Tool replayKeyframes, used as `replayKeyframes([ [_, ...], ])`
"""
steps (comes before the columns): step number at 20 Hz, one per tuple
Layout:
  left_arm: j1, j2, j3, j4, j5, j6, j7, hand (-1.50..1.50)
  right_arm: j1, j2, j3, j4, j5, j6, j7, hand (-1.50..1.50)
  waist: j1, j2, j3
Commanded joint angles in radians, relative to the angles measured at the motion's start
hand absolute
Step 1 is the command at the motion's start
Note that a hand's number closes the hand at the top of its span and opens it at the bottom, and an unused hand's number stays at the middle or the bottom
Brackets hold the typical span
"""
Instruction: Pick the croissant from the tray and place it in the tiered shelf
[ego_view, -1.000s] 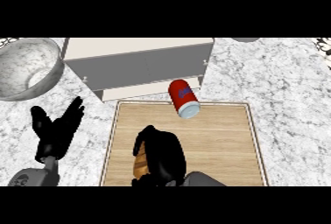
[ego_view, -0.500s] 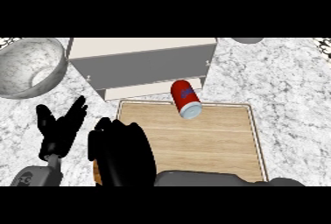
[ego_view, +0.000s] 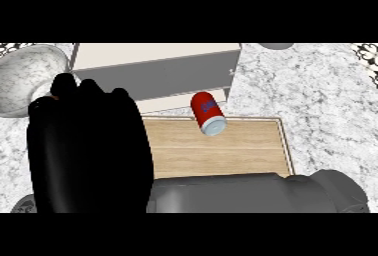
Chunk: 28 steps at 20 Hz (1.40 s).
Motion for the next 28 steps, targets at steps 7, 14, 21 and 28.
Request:
replayKeyframes([
  [7, 0.027, -0.003, -0.004, 0.036, 0.004, -0.024, 0.028, 0.0, -0.28, 0.01, -0.309, 0.204, -0.036, 0.109, 0.153, 1.5, -0.012, 0.016, -0.006],
  [14, 0.015, -0.018, 0.009, 0.048, -0.002, -0.013, 0.016, 0.0, -0.385, -0.072, -0.468, 0.393, -0.062, 0.168, 0.009, 1.5, -0.011, 0.022, -0.006],
  [21, 0.007, -0.003, 0.028, 0.011, 0.01, -0.033, 0.039, 0.0, -0.388, -0.062, -0.524, 0.559, -0.083, 0.182, -0.157, 1.5, -0.003, 0.024, -0.006],
  [28, 0.026, -0.02, 0.022, -0.006, -0.005, -0.022, 0.046, 0.0, -0.389, -0.045, -0.525, 0.755, -0.05, 0.178, -0.324, 1.5, 0.008, 0.028, -0.006],
])
